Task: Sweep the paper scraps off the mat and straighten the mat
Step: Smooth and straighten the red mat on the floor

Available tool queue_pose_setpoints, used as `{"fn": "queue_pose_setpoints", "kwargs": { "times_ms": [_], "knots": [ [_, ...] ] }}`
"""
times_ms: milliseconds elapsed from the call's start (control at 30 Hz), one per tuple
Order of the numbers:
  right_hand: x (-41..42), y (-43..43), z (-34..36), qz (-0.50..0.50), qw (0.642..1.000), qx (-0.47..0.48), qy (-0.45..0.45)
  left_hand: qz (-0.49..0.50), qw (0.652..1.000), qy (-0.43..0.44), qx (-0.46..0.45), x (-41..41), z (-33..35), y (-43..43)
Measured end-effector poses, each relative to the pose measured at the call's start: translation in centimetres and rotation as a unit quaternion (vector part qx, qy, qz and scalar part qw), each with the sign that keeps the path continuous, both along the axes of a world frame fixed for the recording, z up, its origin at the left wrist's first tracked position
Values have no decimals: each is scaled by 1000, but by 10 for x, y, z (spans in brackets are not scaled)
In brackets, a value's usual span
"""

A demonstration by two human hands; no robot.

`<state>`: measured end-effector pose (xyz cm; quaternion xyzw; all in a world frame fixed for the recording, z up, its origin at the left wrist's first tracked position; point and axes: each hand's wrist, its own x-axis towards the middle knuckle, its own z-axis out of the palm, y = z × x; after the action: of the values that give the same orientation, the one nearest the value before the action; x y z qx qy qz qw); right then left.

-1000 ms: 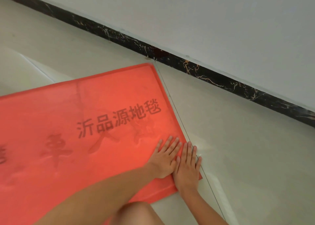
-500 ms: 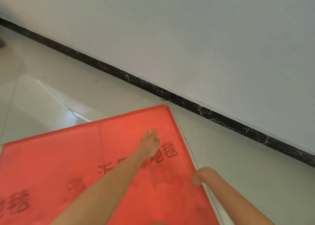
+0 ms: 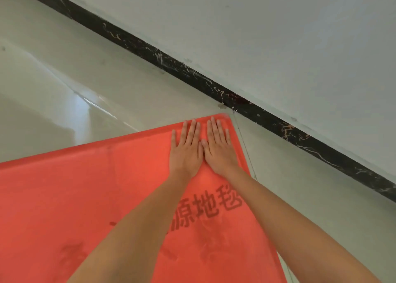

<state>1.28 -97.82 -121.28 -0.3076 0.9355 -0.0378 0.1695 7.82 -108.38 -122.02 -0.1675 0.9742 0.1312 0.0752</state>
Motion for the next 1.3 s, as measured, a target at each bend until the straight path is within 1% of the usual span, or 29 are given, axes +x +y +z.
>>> {"fn": "queue_pose_setpoints", "kwargs": {
  "times_ms": [100,167,233,300,433,600,800,1300],
  "knots": [
    [2,3,-6,1,999,0,49,13,1000,23,-9,0,-7,3],
    [4,2,-6,-12,999,1,45,11,1000,23,2,0,-5,3],
    [4,1,-5,-14,998,8,54,8,999,32,-8,0,-5,5],
    [1,0,-4,-10,999,4,40,10,999,31,2,-2,-6,3],
    [1,1,-3,0,1000,8,30,6,999,36,-12,-2,-8,3],
    [-4,-2,7,-5,999,6,-35,-14,999,9,-32,-5,-6,1],
    [-8,-4,13,-3,997,17,-82,-12,999,17,-33,-4,-5,2],
    [-8,0,8,10,998,11,-63,-3,998,40,-39,-3,-8,3]
  ]
}}
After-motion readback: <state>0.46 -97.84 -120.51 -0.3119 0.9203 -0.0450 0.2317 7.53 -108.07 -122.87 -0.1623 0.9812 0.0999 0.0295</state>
